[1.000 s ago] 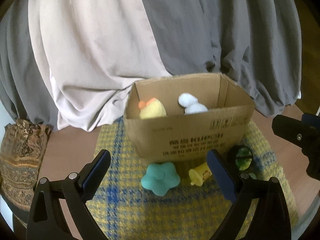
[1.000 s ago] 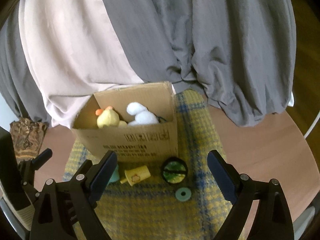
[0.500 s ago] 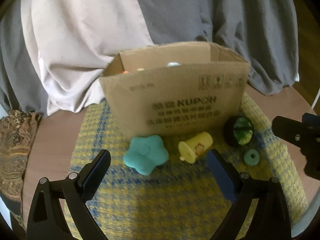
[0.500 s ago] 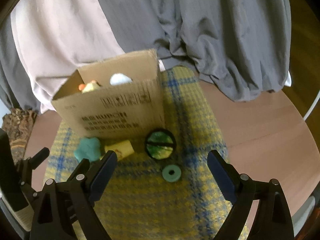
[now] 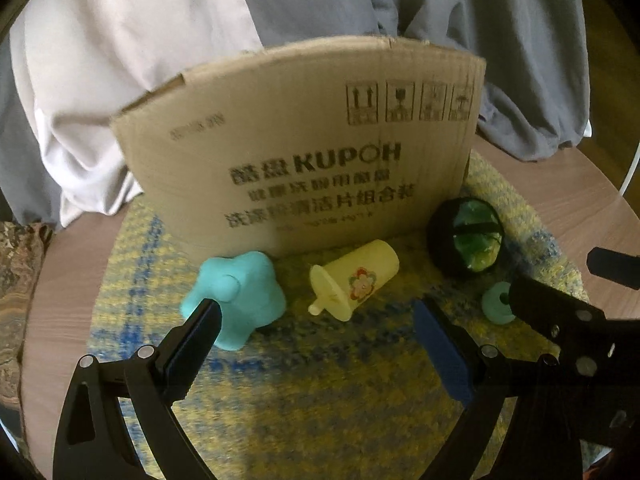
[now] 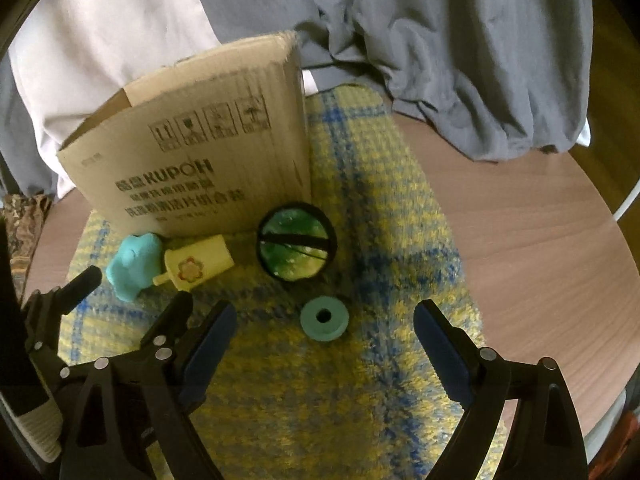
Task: Organize objects
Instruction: 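Withdraw both tools from the box toward the remaining toys, then move the left tool to the yellow cup while the right tool approaches the teal ring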
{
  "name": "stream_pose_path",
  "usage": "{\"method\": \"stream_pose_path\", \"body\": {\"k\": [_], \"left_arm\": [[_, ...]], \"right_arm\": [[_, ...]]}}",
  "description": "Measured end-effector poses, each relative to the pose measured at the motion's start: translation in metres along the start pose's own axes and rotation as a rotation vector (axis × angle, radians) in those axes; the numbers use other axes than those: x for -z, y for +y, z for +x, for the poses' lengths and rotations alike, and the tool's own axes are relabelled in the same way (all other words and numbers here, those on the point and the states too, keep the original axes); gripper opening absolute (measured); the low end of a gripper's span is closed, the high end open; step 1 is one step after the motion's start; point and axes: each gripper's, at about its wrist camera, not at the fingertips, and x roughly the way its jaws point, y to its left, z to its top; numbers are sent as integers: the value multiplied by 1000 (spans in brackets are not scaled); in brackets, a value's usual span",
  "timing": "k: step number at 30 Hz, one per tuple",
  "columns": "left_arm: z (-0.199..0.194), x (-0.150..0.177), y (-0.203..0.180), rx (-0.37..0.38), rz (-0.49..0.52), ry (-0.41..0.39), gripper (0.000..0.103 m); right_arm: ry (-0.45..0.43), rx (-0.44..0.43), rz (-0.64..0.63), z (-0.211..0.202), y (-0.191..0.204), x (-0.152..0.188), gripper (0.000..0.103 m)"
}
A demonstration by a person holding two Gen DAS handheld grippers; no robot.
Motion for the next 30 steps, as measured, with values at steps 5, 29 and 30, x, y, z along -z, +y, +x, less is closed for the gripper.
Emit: {"method": "stream_pose_path", "body": {"k": [5,29,30], "left_arm": [[17,-1,-6,11,-5,23,98],[60,-13,-34,-42,63,45,73],[60,-12,-35,-42,63,43,68]], "right_arm": [[14,2,6,8,-2,0,89],[82,-27,61,35,-17,-10,87],[81,-28,60,35,-17,-10,87]]}}
